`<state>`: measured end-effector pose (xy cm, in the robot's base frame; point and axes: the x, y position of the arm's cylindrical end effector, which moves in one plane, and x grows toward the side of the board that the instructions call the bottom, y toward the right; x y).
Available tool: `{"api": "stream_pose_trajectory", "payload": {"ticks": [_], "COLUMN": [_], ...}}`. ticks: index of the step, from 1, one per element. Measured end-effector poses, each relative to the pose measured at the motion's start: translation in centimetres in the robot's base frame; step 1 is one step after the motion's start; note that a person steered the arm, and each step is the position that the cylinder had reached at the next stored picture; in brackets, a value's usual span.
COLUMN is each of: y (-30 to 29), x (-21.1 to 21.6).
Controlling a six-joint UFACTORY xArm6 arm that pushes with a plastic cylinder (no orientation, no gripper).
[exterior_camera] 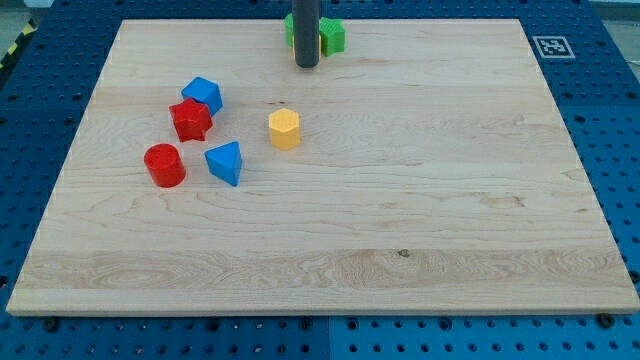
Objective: Separate the group of blocks
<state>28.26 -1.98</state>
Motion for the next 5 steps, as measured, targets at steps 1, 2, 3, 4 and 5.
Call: {"api": "stream_pose_trajectory", "payload": {"ticks": [1,2,3,4,5], "y": [2.3,7.2,8.0,7.1,3.9], "x": [2.6,7.9,14.9,19.9,21.0]}}
